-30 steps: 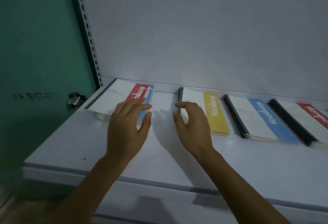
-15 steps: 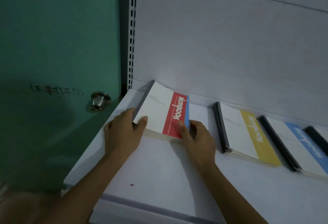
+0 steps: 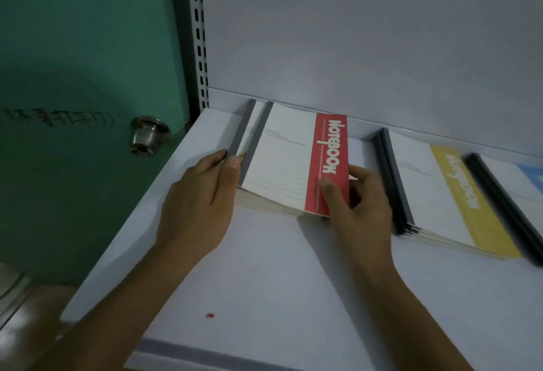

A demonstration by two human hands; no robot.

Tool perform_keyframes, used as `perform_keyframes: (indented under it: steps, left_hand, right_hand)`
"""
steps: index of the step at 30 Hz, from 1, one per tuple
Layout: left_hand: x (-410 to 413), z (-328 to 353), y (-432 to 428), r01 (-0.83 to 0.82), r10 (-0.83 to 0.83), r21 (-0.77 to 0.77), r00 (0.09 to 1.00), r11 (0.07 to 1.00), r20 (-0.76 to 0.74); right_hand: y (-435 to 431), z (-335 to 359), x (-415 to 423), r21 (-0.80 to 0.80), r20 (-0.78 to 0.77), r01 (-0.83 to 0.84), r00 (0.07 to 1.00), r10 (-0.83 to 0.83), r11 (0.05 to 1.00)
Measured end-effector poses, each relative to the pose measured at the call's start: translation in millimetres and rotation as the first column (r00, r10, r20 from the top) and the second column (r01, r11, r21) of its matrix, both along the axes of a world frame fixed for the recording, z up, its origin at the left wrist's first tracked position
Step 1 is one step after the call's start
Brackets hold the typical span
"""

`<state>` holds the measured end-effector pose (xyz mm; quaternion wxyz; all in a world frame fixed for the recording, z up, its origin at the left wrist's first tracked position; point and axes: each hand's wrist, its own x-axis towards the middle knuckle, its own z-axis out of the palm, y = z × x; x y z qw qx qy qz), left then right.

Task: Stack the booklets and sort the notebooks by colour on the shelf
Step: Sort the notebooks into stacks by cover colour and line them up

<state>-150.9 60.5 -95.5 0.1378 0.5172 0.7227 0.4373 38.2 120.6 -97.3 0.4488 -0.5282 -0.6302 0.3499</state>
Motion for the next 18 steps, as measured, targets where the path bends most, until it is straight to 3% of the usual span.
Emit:
perform_keyframes:
  steps: [2,7,12,15,18]
  left_hand:
    - [-2,0,1,0.020,-0.020,-0.005,0.999,1.000,-0.040]
    - [0,3,2,-0.048,0.049,-0.013,0.998,0.999,0.046]
    - [3,0,1,-0.103,0.093,-0.068,0.987,0.992,-0.131]
    - [10,6,-11,-0.226,0.189,-0.062,0.911,0.972,-0.366]
    - [12,12,-35,-0.303,0.253,-0.047,0.864,0.952,-0.435]
  right_hand:
    - [2,-3,0,-0.007,0.003,-0.010,1.000,0.010,1.000]
    - [4,-3,-1,0.019,0.003,0.022,1.000,-0.022,1.000]
    - [-3,1,-1,0.060,0.031,0.059,0.998,-0.061,0.996]
    - [-17,8,6,0.049,0.087,-0.007,0.996,0.002,0.999]
    - [-39,5,27,0.016,0.054,-0.040,0.998,0.039,0.999]
